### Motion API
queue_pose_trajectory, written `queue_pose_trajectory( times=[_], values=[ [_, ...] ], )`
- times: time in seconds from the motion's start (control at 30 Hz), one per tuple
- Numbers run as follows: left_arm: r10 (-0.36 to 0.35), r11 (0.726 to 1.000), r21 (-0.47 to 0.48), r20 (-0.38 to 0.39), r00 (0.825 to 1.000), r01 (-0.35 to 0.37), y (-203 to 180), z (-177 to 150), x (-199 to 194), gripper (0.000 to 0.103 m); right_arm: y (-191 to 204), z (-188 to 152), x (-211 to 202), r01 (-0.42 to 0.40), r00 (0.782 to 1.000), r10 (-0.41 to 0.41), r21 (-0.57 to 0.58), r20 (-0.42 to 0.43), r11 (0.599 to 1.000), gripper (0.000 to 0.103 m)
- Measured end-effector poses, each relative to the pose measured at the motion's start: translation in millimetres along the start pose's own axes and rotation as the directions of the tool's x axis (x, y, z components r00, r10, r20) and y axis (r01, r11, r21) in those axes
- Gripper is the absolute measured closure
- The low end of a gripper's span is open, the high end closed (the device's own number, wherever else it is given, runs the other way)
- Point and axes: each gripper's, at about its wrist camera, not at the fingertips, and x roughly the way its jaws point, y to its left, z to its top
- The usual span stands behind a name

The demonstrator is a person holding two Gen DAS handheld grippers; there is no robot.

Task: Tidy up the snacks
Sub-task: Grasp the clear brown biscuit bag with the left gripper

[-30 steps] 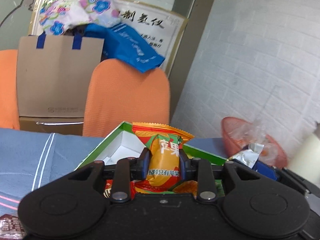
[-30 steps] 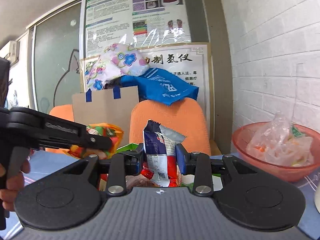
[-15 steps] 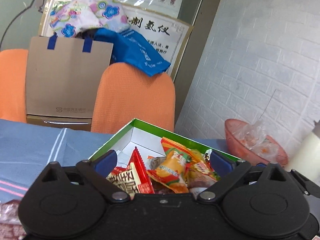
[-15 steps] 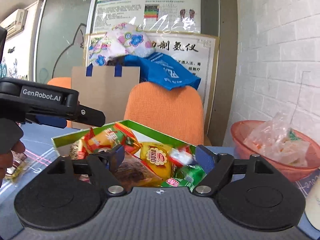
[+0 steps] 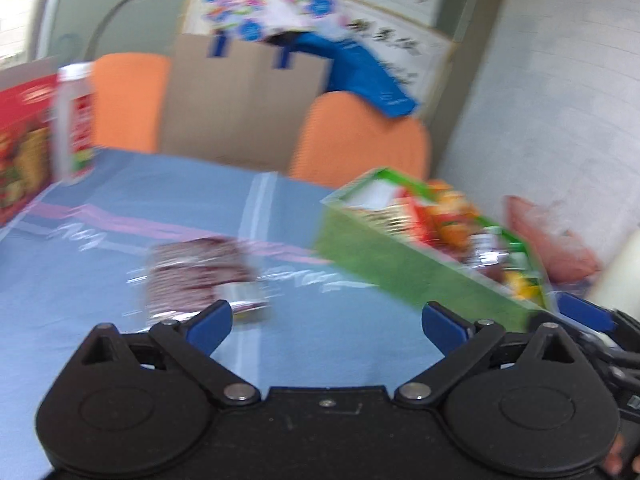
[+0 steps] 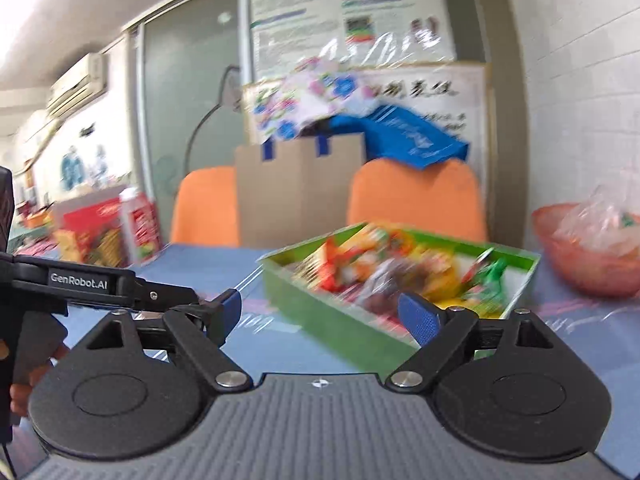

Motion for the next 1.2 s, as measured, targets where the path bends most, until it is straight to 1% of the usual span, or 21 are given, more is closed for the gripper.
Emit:
queue_pose_trajectory(
  times=[0.07,0.17,0.23,0.3,0.37,0.43,0.47,0.5,0.57,0.6,0.63,0.7,0.73,0.77,0.8,0.87,0.9,0.93,1.03,1.1,1.2],
  values=[
    [0.047,0.998,-0.03,-0.001,0.999,-0.047,21.8,5.0,1.8,0.0,10.8,-2.8,4.1,-0.011,1.0,0.011,-0.002,-0.022,1.0,0.0],
    [0.109,0.992,-0.068,0.011,0.994,-0.108,52.9,14.5,14.9,0.0,23.7,-2.6,5.1,-0.036,0.999,0.036,0.001,-0.033,0.999,0.0],
    [0.139,0.984,-0.113,-0.017,0.99,-0.14,71.9,19.8,30.7,0.0,30.8,-3.4,2.0,-0.051,0.998,0.051,-0.01,-0.036,0.999,0.0],
    [0.142,0.978,-0.147,-0.063,0.988,-0.15,84.1,24.1,47.1,0.0,36.2,-4.4,0.5,-0.055,0.998,0.054,-0.03,-0.045,0.998,0.0],
    [0.121,0.978,-0.161,-0.089,0.989,-0.135,91.8,26.9,60.5,0.0,38.9,-5.7,0.4,-0.049,0.997,0.047,-0.038,-0.054,0.998,0.0],
    [0.103,0.983,-0.145,-0.099,0.99,-0.117,93.2,26.0,70.4,0.0,39.6,-6.5,1.1,-0.047,0.997,0.045,-0.04,-0.065,0.998,0.0],
    [0.118,0.985,-0.113,-0.082,0.99,-0.127,90.8,25.4,71.0,0.0,40.3,-7.5,1.6,-0.044,0.997,0.041,-0.042,-0.071,0.998,0.0],
    [0.114,0.988,-0.092,-0.078,0.99,-0.121,89.4,25.1,70.7,0.0,40.6,-7.9,2.1,-0.043,0.996,0.04,-0.045,-0.075,0.998,0.0],
    [0.032,0.993,-0.112,-0.1,0.994,-0.043,89.1,23.9,65.9,0.016,41.1,-10.5,2.8,-0.044,0.996,0.041,-0.043,-0.084,0.998,0.0],
    [-0.024,0.993,-0.114,-0.121,0.992,0.01,88.7,22.6,64.6,0.034,40.8,-11.3,3.8,-0.049,0.995,0.045,-0.039,-0.088,0.998,0.0],
    [-0.073,0.993,-0.106,-0.137,0.988,0.058,85.5,19.7,59.9,0.042,41.6,-13.0,4.7,-0.055,0.994,0.052,-0.035,-0.094,0.998,0.0],
    [-0.145,0.988,-0.078,-0.173,0.974,0.133,74.8,8.6,48.9,0.046,43.1,-16.3,8.1,-0.071,0.992,0.068,-0.025,-0.109,0.997,0.0],
    [-0.181,0.983,-0.055,-0.188,0.965,0.173,68.0,1.0,42.9,0.054,44.9,-19.0,9.8,-0.081,0.99,0.078,-0.023,-0.118,0.996,0.0],
    [-0.216,0.976,-0.046,-0.203,0.955,0.211,62.1,-6.5,36.6,0.054,46.9,-22.5,11.2,-0.092,0.988,0.089,-0.022,-0.128,0.995,0.0],
    [-0.239,0.971,-0.047,-0.212,0.948,0.234,58.5,-13.5,30.5,0.052,48.7,-25.6,12.8,-0.1,0.986,0.096,-0.023,-0.14,0.995,0.0],
    [-0.247,0.969,-0.06,-0.196,0.949,0.24,56.0,-22.3,19.5,0.03,51.5,-30.7,15.7,-0.106,0.982,0.101,-0.027,-0.16,0.994,0.0],
    [-0.249,0.968,-0.079,-0.183,0.951,0.238,56.7,-24.1,15.7,0.003,52.1,-32.1,17.8,-0.109,0.98,0.103,-0.032,-0.169,0.993,0.0],
    [-0.252,0.966,-0.111,-0.166,0.953,0.236,58.1,-25.1,12.5,0.0,52.3,-32.6,21.0,-0.11,0.979,0.101,-0.04,-0.178,0.993,0.0],
    [-0.262,0.956,-0.172,-0.133,0.956,0.238,60.1,-21.4,12.2,0.0,47.7,-31.1,34.0,-0.083,0.978,0.069,-0.065,-0.196,0.994,0.0],
    [-0.263,0.953,-0.188,-0.129,0.956,0.237,58.2,-17.8,16.1,0.0,39.7,-29.5,45.4,-0.064,0.976,0.049,-0.066,-0.211,0.996,0.0],
    [-0.261,0.955,-0.184,-0.141,0.955,0.234,50.9,-14.6,25.0,0.0,25.4,-29.1,62.8,-0.052,0.967,0.038,-0.046,-0.254,0.998,0.0]
  ],
)
